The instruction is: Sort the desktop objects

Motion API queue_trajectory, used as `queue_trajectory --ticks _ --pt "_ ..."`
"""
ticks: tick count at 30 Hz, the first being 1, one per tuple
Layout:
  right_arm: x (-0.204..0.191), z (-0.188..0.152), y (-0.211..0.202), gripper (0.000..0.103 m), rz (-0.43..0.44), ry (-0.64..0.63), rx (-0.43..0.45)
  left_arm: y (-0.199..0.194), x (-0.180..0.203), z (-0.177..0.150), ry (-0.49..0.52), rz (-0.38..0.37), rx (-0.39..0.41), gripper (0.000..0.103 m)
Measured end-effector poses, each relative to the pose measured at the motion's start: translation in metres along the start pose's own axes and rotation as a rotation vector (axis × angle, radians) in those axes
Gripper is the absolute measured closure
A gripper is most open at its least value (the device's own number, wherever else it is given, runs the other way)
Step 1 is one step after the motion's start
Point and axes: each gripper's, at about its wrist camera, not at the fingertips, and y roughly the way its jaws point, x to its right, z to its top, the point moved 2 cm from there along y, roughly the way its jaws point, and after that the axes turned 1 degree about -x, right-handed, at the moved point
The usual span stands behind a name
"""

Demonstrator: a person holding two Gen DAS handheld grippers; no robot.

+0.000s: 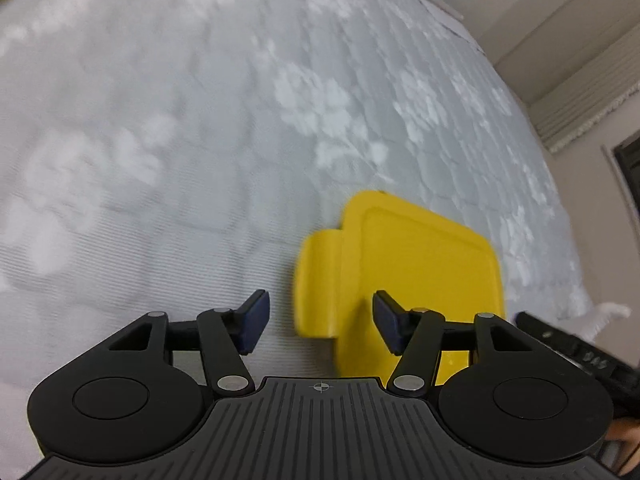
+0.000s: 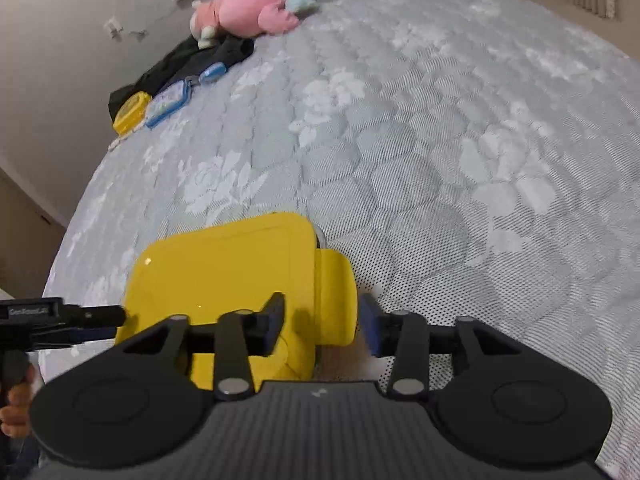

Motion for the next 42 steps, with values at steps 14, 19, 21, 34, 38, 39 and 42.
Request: queue_trajectory --ticks 14,19,21,34,38,39,42 --pt "-0.043 -0.106 -0.062 0.010 -0.020 -0.092 0.084 -0.045 0.062 -0.152 0.177 0.108 0.082 0.009" --pt "-0.043 -0.127 -0.072 0.002 -0.082 -0.093 0.094 -0.055 0.067 -0.163 0.244 0.199 0.155 0.004" --pt "-0.047 -0.131 -0.074 0.001 -0.129 -0.128 0.109 -0.057 0.068 -0.168 0.246 0.207 0.174 0.004" --pt "-0.057 -0.140 -0.069 0.001 -0.200 -0.242 0.122 -0.050 0.086 -0.184 0.356 0.270 0.207 0.000" --pt "-0.056 -0.139 -0.069 0.001 -0.201 -0.236 0.125 -0.051 0.079 -0.182 0.308 0.276 0.214 0.000" --pt "-0.056 -0.139 -0.069 0.001 -0.201 -0.233 0.128 -0.051 0.077 -0.181 0.290 0.275 0.219 0.000" --pt "-0.055 -0.138 -0.070 0.000 -0.197 -0.221 0.132 -0.052 0.074 -0.180 0.261 0.277 0.222 0.000"
